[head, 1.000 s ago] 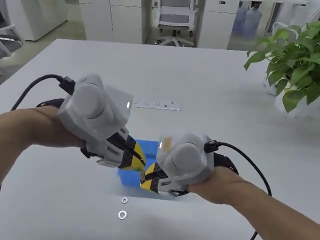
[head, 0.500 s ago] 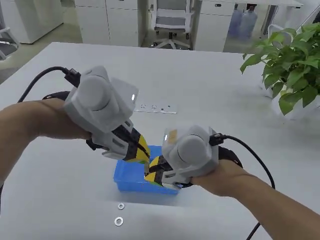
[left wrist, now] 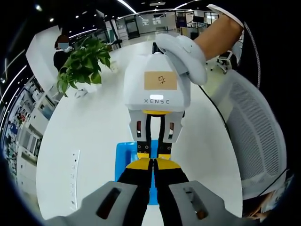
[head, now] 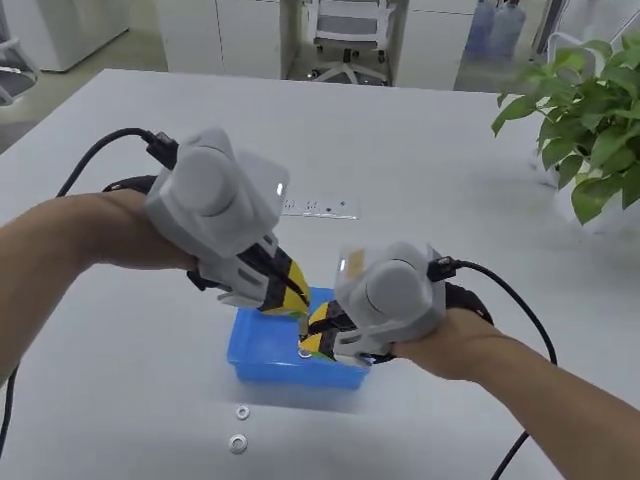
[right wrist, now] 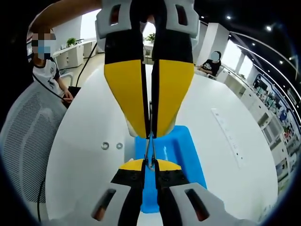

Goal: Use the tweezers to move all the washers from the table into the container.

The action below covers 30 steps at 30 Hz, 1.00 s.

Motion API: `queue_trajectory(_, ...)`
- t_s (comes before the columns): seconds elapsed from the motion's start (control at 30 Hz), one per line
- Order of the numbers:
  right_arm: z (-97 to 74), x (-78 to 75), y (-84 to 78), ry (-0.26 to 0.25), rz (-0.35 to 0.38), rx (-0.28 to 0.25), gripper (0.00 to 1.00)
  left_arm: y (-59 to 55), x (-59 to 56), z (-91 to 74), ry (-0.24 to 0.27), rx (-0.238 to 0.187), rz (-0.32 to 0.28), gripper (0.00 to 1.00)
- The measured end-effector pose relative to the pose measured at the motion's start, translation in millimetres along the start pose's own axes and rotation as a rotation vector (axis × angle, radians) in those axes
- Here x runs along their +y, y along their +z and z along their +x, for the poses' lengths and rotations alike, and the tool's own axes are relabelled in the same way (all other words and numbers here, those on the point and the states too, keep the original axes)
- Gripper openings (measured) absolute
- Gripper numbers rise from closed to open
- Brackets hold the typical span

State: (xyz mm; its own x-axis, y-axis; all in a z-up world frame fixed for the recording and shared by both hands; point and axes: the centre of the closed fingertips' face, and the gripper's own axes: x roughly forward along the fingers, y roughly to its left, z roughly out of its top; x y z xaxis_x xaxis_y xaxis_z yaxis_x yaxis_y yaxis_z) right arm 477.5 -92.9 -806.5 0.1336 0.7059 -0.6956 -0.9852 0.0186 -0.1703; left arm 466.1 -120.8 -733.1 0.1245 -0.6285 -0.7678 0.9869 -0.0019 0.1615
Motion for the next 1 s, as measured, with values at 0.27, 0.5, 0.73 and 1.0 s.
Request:
queue_trajectory(0.27, 10.7, -9.6, -12.1, 0.015, 0.017, 0.006, 0.10, -9.6, 10.8, 12.5, -0.013, 0.002, -0.011, 0.05)
queue_trajectory(0.5, 19.3, -14.7, -26.1, 0.028, 0.034, 0.017, 0.10, -17.3, 17.0, 26.5, -0.025, 0.002, -0.019, 0.05)
queue_trajectory(0.73, 26.0, -16.6, -38.2, 0.048, 0.049, 0.032, 0.10, -25.2, 22.1, 38.8, -0.031, -0.001, -0.036, 0.05)
queue_trajectory(1.0, 33.1, -16.9, -46.7, 0.062, 0.049, 0.052, 0.10, -31.1, 22.5, 46.3, -0.034, 0.001, -0.048, 0.05)
